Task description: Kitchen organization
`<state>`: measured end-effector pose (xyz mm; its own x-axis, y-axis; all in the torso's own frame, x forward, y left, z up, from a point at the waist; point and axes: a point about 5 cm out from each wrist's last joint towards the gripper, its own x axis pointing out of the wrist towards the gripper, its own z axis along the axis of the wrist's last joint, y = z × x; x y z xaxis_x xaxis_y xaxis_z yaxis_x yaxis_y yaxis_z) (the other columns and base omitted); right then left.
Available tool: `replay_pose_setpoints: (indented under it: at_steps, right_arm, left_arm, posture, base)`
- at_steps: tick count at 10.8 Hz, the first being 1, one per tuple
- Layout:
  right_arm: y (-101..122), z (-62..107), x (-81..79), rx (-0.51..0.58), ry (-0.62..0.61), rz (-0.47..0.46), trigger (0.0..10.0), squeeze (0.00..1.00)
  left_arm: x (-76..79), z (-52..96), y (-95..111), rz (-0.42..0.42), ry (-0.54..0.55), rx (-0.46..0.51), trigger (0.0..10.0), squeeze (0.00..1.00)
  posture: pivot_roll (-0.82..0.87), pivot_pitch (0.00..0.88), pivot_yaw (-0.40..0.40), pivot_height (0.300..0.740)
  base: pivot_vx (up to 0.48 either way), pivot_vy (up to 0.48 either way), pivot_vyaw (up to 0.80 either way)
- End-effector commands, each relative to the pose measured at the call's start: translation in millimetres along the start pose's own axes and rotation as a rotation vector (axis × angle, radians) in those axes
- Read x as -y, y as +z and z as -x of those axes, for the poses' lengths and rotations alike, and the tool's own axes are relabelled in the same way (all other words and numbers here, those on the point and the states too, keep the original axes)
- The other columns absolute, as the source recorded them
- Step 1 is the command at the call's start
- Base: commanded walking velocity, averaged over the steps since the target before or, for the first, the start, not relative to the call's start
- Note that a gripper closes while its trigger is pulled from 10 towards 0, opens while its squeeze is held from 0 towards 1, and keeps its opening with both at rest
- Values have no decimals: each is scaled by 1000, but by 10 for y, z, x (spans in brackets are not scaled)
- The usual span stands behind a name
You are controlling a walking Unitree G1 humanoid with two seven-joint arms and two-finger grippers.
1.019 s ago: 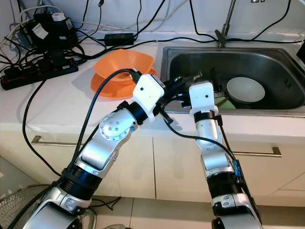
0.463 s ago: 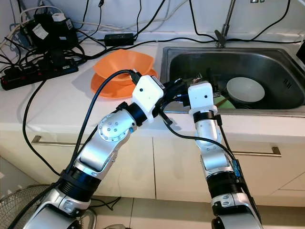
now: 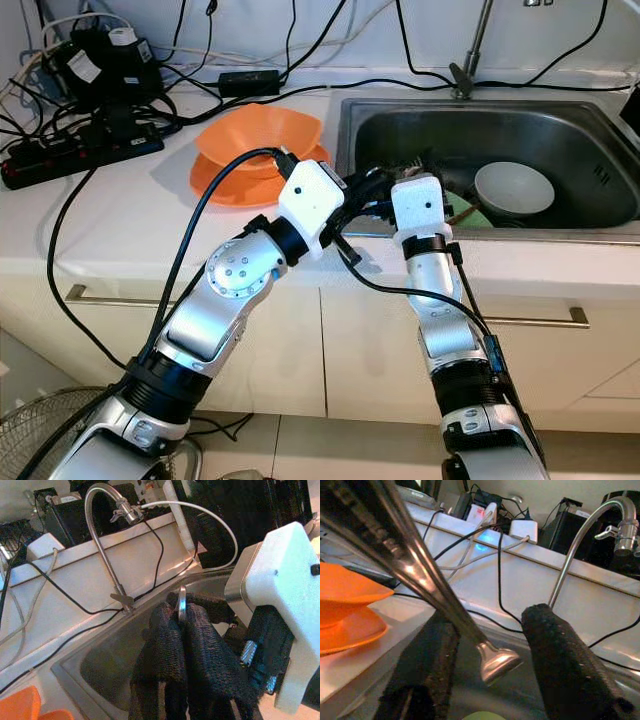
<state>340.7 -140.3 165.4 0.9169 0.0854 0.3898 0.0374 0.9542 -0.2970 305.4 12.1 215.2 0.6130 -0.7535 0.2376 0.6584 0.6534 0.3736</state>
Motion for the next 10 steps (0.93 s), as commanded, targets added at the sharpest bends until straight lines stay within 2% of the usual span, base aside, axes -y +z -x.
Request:
replay_pose_setpoints:
  at_steps: [1,8,9,10]
  right_arm:
    - [83,-45,-20,43,1,-16,0,0]
    - [61,-35,4,39,-12,-18,0,0]
    - [56,-33,6,38,-11,-17,0,0]
    - [52,-30,4,36,-10,-16,0,0]
  left_arm:
    - [38,3,-20,-8,-25,-19,10000,0]
    - [32,3,-49,-26,-24,-35,10000,0]
    - [23,0,-52,-27,-13,-35,10000,980]
    - [10,-1,-55,-23,-4,-35,10000,1000]
  posture:
    - [72,0,46,740]
    - [70,0,51,740]
    - [70,0,52,740]
    - [71,0,51,740]
  base:
    - [0,0,0]
    - [0,0,0]
    - [0,0,0]
    - [0,0,0]
